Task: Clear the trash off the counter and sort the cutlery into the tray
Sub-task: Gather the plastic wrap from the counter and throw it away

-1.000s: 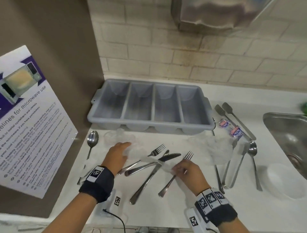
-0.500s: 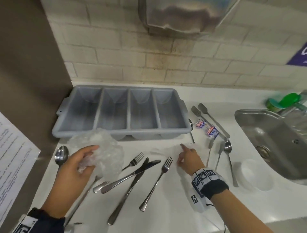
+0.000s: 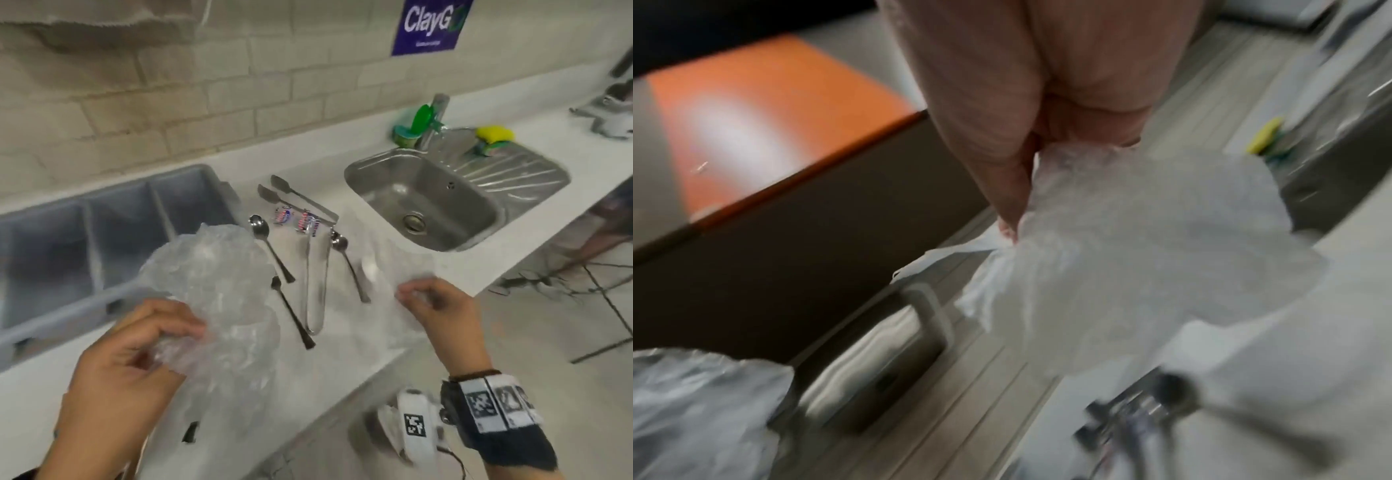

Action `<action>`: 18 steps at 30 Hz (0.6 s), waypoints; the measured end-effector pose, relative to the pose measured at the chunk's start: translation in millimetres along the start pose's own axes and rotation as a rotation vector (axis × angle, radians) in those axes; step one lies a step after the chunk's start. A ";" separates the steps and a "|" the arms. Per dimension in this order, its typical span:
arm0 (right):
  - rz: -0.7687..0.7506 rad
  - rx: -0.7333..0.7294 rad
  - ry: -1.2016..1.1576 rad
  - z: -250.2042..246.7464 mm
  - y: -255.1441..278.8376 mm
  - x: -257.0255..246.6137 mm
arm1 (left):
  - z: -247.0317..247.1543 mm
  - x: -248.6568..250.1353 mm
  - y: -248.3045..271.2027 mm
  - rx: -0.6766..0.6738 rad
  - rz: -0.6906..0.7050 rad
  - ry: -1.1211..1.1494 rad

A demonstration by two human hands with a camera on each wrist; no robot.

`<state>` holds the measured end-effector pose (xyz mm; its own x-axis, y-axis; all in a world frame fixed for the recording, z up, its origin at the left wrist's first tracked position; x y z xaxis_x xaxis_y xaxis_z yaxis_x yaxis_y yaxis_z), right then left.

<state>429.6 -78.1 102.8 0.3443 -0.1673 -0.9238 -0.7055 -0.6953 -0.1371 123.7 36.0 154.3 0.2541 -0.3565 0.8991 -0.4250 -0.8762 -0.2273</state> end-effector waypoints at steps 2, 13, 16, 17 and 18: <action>0.117 0.139 0.009 -66.9 21.8 36.2 | 55.0 17.3 -1.7 -0.167 0.044 0.056; 0.627 0.561 0.015 -290.7 140.0 198.0 | 395.1 34.3 32.8 -0.958 -0.007 0.035; 0.748 0.605 -0.098 -293.1 148.1 239.7 | 470.5 0.5 41.2 -1.129 -0.084 -0.140; 0.782 0.626 -0.126 -290.4 149.0 256.0 | 492.5 -14.7 43.3 -1.175 -0.123 -0.183; 0.811 0.651 -0.146 -285.5 148.8 274.7 | 515.5 -32.9 44.8 -1.202 -0.148 -0.210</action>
<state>596.1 -427.0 -69.3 -0.4279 -0.2985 -0.8531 -0.9032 0.1046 0.4164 544.2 -158.7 -78.4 0.4554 -0.4219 0.7840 -0.8823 -0.0962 0.4607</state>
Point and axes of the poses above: each hand's wrist, its own y-axis away from the middle knuckle, its own z-axis out of the palm, x = y × z, the point moved 1 cm from there along -y, towards the middle knuckle, and after that the axes turned 2 degrees about -z, right-handed, at the moved point
